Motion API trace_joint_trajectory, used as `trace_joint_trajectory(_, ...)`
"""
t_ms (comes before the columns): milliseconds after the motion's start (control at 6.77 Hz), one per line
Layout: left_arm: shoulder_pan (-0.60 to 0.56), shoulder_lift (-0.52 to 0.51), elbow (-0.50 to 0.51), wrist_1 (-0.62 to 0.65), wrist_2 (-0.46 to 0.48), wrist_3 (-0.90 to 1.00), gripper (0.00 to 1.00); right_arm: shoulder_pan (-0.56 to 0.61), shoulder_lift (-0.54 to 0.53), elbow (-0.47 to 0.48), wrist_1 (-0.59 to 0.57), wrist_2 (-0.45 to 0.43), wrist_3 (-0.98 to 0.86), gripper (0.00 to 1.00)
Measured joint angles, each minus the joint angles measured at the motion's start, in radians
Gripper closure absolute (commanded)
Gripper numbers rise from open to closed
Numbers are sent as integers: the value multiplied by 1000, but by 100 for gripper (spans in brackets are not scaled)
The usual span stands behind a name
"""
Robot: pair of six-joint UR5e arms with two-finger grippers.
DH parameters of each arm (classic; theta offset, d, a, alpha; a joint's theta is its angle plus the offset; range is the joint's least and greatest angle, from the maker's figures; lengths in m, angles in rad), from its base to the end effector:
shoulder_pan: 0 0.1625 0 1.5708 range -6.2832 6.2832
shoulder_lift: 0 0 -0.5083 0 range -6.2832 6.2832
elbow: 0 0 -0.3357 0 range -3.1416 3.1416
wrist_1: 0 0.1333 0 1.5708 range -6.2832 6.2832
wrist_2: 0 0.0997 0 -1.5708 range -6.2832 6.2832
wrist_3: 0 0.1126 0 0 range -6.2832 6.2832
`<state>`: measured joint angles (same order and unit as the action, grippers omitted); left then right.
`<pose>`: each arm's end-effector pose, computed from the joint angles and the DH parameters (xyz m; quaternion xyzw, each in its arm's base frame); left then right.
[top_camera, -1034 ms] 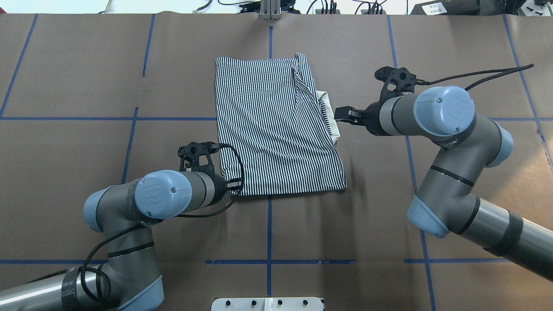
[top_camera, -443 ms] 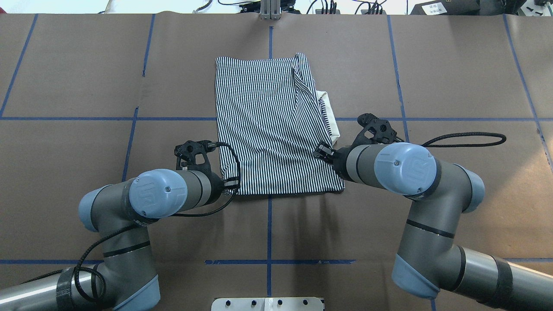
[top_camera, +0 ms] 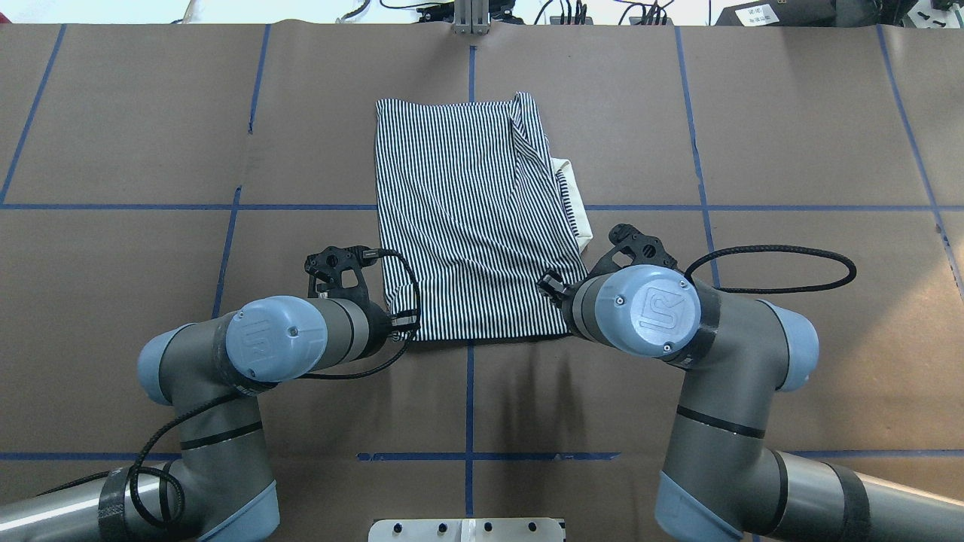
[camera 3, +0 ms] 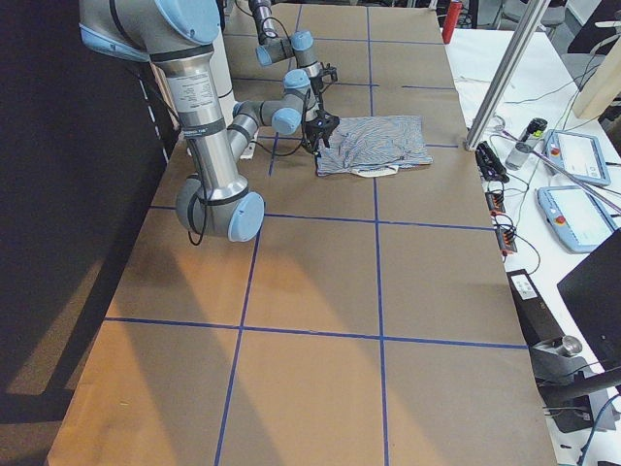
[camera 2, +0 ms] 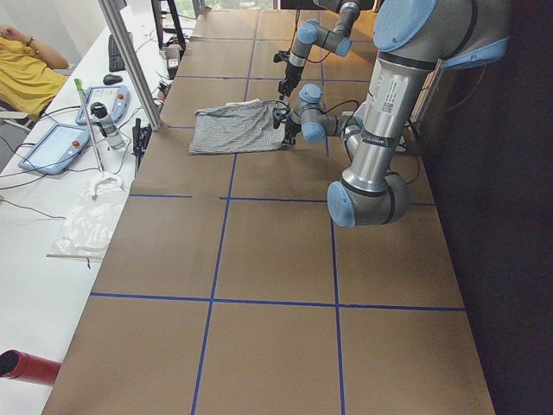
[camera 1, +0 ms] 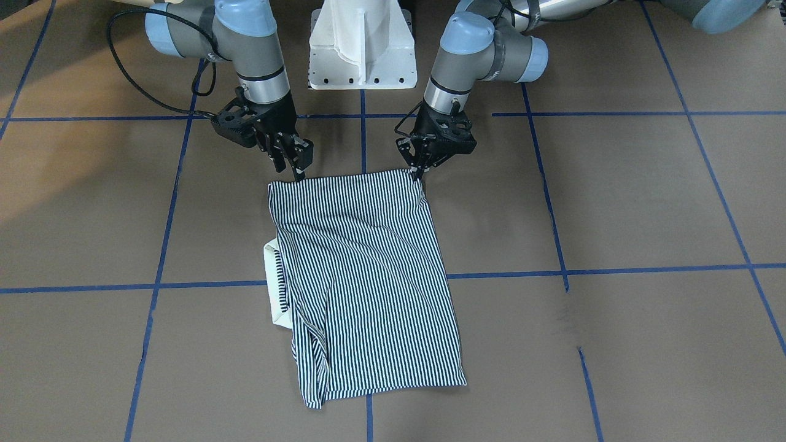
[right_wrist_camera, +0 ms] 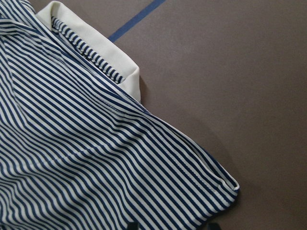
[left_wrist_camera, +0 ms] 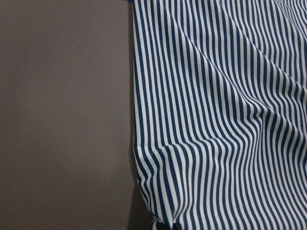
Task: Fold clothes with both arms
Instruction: 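Lower the right gripper to the shirt's near corner and grasp it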
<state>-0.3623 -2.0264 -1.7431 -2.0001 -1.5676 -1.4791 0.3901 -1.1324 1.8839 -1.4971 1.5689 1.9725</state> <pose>0.5533 -0.3527 0.3902 0.1148 0.4911 -0.1173 0.8555 -0.5147 -0.3560 0.3967 -0.0015 -0.4010 0.3536 0.8451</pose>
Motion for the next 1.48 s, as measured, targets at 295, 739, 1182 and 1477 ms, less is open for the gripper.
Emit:
trace_joint_trajectory(295, 0, 0, -4, 0, 0, 0, 100, -10, 51, -86, -28, -2, 9, 41)
trace_joint_trajectory(739, 0, 1, -10, 0, 1, -1, 100, -11, 102, -165, -31, -3, -1, 41)
trace_joint_trajectory(1182, -1, 1, -12, 0, 1, 0, 100, -11, 126, -206, -32, -3, -7, 46)
trace_joint_trajectory(1477, -1, 1, -12, 0, 0, 0, 100, -11, 130, -214, -31, -7, -5, 100)
